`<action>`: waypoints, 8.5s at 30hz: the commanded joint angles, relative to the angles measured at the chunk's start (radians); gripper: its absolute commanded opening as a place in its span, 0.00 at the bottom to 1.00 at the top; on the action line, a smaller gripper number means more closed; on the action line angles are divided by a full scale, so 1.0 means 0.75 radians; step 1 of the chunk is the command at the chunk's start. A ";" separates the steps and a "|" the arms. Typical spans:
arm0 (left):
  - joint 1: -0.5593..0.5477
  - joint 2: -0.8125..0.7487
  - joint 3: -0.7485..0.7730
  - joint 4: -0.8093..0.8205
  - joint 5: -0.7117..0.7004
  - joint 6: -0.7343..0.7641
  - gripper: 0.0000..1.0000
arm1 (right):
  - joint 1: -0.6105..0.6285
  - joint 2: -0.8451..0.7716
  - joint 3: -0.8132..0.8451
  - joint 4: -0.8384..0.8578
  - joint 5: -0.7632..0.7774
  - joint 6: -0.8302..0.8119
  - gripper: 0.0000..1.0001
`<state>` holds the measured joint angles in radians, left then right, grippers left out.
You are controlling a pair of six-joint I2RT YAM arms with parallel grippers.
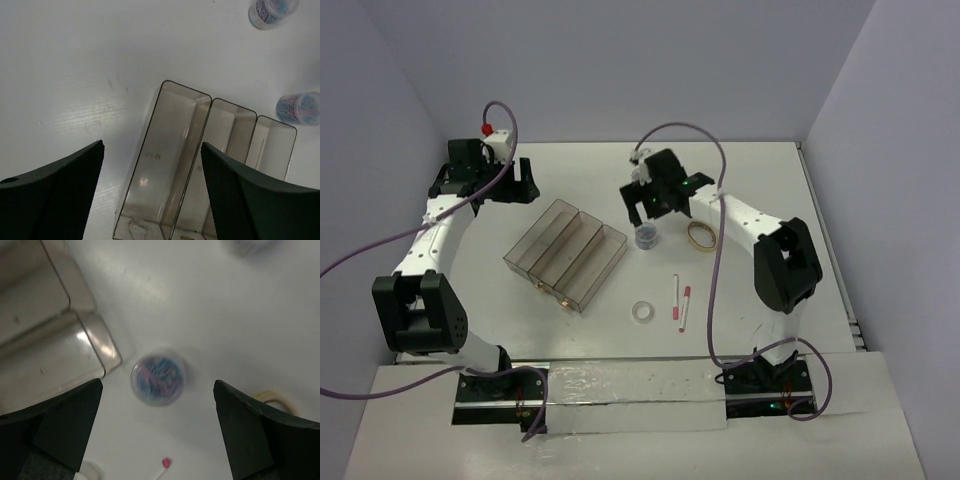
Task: Sort the stationery into containers
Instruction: Pick up the stationery from the center of the board, then place the stationery in the storage box, then pick up the stationery from the center of the board, then place the stationery in the storage box.
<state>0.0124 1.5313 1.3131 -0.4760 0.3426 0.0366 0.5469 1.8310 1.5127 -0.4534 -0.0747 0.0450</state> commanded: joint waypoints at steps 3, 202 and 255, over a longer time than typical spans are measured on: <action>-0.002 -0.197 -0.031 -0.012 0.029 0.030 0.86 | 0.049 -0.024 -0.058 -0.103 0.024 -0.064 1.00; 0.253 -0.632 -0.212 -0.218 -0.050 0.154 0.90 | 0.457 -0.083 -0.004 0.276 0.259 -0.095 0.00; 0.219 -0.604 0.151 -0.528 0.421 0.298 0.78 | 0.214 -0.353 -0.263 0.102 0.220 0.357 0.92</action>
<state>0.2043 1.0555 1.2505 -0.7944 0.4169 0.2218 0.8704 1.7803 1.4685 -0.3575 0.0737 0.1620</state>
